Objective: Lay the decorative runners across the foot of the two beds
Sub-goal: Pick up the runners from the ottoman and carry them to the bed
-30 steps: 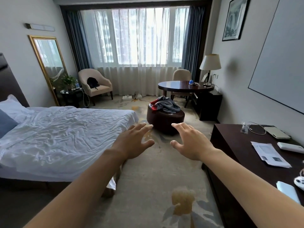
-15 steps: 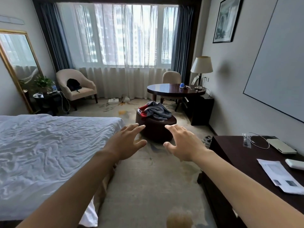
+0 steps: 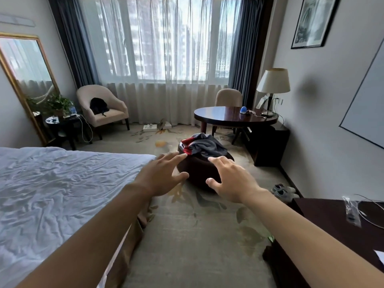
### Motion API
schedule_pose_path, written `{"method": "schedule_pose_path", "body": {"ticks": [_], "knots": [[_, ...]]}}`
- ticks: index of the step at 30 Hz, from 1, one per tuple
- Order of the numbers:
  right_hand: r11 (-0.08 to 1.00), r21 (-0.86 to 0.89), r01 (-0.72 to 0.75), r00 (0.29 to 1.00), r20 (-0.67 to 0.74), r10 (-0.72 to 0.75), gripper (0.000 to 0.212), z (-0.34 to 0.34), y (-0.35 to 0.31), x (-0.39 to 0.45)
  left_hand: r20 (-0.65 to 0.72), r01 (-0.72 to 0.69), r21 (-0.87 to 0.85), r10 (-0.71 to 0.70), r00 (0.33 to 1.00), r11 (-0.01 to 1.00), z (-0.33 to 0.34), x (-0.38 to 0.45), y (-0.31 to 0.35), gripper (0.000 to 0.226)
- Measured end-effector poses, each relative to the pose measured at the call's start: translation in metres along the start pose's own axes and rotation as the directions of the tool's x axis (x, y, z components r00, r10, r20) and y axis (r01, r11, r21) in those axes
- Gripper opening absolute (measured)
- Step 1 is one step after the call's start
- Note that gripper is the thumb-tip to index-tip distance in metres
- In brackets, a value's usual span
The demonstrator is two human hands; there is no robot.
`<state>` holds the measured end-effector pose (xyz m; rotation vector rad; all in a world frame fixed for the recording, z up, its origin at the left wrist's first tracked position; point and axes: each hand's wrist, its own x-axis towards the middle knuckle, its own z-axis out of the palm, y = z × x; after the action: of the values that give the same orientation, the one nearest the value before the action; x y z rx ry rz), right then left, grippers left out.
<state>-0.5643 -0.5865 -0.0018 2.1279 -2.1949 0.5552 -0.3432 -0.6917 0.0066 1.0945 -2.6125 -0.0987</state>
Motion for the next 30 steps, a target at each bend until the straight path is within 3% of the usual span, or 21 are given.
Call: {"method": "schedule_pose_path", "body": {"ticks": [14, 30], "knots": [[0.999, -0.026, -0.04, 0.999, -0.008, 0.04, 0.069, 0.055, 0.079, 0.221, 0.027, -0.063, -0.044, 0.064, 0.998, 0.997, 0.053, 0.229, -0.113, 0.069], [0.998, 0.027, -0.052, 0.999, 0.013, 0.051, 0.067, 0.118, 0.194, 0.473, 0.037, -0.034, -0.072, 0.037, 0.999, 0.997, 0.12, 0.474, -0.218, 0.067]]}}
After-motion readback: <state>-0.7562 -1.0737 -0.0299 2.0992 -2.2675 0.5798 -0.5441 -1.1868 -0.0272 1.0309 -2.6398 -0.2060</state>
